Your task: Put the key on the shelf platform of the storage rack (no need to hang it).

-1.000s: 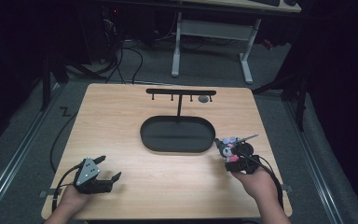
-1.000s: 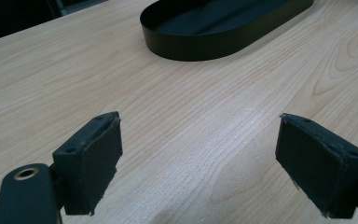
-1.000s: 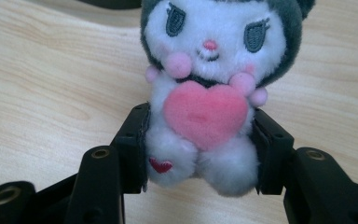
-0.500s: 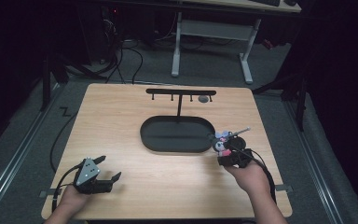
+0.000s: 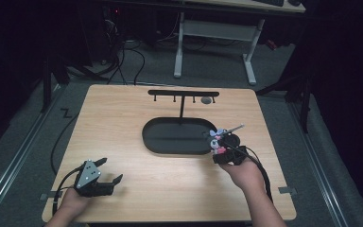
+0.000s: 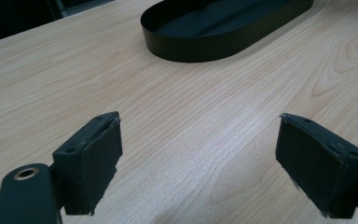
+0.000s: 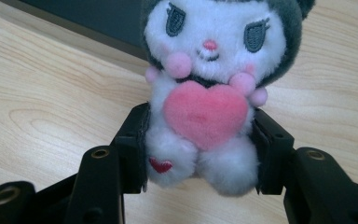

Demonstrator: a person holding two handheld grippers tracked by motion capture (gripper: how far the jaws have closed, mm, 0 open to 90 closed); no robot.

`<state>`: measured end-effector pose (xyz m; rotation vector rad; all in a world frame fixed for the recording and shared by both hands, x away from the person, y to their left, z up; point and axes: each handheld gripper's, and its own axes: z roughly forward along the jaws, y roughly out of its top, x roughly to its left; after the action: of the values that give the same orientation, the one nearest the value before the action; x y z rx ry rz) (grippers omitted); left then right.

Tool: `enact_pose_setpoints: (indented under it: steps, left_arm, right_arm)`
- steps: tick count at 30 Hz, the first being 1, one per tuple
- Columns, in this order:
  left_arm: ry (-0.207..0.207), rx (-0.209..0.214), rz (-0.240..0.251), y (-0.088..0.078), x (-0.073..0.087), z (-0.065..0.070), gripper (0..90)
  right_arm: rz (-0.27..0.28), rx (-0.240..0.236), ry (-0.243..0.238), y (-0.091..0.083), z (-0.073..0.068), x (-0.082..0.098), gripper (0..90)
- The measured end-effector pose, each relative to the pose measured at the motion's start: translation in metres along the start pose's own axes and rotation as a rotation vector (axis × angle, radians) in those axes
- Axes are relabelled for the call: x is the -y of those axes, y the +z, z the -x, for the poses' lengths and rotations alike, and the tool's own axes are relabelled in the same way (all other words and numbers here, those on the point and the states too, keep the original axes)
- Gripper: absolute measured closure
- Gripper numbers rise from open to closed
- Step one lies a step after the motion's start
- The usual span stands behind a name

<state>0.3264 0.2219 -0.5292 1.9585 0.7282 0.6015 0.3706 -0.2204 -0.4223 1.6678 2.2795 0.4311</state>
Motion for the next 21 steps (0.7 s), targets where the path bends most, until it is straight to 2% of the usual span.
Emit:
enact_pose_setpoints:
  steps: [8,21]
  left_arm:
    - [-0.009,-0.004,0.005,-0.001,0.001,-0.001,15.5]
    - [-0.007,-0.002,0.011,-0.002,0.001,-0.001,15.5]
  right_arm:
    - [0.011,-0.007,-0.019,0.001,-0.008,-0.010,48.5]
    - [-0.001,-0.020,-0.032,0.015,-0.017,-0.027,48.5]
